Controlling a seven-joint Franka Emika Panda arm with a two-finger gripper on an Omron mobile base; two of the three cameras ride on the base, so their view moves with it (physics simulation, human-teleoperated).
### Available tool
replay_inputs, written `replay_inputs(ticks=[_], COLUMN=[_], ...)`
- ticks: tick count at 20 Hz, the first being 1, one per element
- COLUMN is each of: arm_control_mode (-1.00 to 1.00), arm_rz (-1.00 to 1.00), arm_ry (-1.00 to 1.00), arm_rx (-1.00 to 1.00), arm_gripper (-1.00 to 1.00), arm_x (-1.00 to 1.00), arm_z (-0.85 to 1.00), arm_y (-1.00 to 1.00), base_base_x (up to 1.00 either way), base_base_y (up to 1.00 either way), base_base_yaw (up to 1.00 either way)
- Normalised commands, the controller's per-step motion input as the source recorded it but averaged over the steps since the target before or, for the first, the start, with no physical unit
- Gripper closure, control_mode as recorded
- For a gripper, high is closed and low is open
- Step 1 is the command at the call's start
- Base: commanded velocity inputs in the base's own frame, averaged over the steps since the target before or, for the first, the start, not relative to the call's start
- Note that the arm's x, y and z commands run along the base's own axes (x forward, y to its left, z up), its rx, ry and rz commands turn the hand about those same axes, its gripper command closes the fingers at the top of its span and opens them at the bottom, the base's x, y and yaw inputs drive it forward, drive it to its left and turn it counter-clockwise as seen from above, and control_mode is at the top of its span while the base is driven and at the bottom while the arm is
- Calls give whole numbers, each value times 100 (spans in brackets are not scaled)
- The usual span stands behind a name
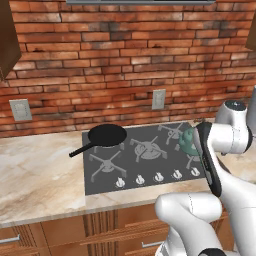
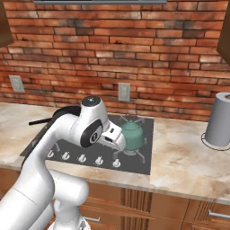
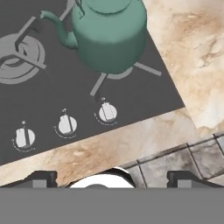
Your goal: Pick the kettle from the counter and place it on a stove burner. Then turn the burner on.
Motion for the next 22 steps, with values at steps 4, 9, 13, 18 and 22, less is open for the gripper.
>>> replay_inputs(ticks=[4,9,13,18,22], arm_control_mode=[-100,-100,-100,-100,-100], arm_rz=[11,2,0,0,0], arm_ry=[15,0,0,0,6], arm_rx=[-1,-2,0,0,-1], arm_gripper=[-100,-100,-100,-100,-100], arm_x=[0,0,0,0,0], arm_z=[-33,0,-4,-10,-16], arm_y=[1,0,0,0,1], base_base_x=[0,0,0,0,0], base_base_y=[0,0,0,0,0], base_base_yaw=[0,0,0,0,0])
